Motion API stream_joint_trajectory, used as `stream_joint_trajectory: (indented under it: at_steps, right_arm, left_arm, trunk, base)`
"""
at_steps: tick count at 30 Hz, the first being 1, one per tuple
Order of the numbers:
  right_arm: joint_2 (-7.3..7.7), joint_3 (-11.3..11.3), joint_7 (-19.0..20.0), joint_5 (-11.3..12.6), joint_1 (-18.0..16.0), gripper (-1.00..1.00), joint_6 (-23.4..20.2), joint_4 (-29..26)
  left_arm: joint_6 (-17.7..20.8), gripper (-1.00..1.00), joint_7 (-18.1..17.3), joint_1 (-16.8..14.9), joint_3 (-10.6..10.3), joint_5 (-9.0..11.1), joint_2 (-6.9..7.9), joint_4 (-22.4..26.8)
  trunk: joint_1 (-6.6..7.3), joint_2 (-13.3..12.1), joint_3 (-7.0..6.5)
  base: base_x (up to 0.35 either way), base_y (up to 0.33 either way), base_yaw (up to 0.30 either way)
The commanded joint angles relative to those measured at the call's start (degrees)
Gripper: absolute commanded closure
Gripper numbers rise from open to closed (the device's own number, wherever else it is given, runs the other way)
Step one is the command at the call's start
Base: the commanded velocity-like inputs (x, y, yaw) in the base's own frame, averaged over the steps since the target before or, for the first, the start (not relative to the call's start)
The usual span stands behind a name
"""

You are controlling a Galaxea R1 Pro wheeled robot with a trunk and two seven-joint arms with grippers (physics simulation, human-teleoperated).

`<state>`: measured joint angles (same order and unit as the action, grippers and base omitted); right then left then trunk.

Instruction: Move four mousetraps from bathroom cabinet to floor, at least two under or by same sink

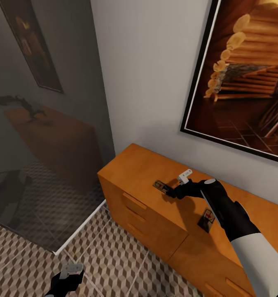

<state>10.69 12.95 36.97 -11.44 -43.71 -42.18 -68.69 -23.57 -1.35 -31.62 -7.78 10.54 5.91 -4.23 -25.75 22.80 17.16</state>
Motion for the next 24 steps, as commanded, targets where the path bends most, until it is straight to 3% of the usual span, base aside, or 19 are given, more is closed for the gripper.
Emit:
stream_joint_trajectory:
  at_steps: [1, 24]
  right_arm:
    - [0.03, 0.1, 0.5, -0.6, -0.1, -1.00, -0.1, -0.1]
    - [0.03, 0.1, 0.5, -0.6, -0.1, -1.00, 0.0, 0.0]
  left_arm:
    - [-0.4, -1.00, -0.1, -0.1, -0.5, 0.5, -0.02, -0.2]
    - [-0.4, -1.00, -0.1, -0.1, -0.5, 0.5, -0.02, -0.2]
  trunk:
    - [-0.03, 0.1, 0.19]
    - [-0.03, 0.1, 0.76]
  base:
    - [0.000, 0.000, 0.000]
    - [0.047, 0.000, 0.000]
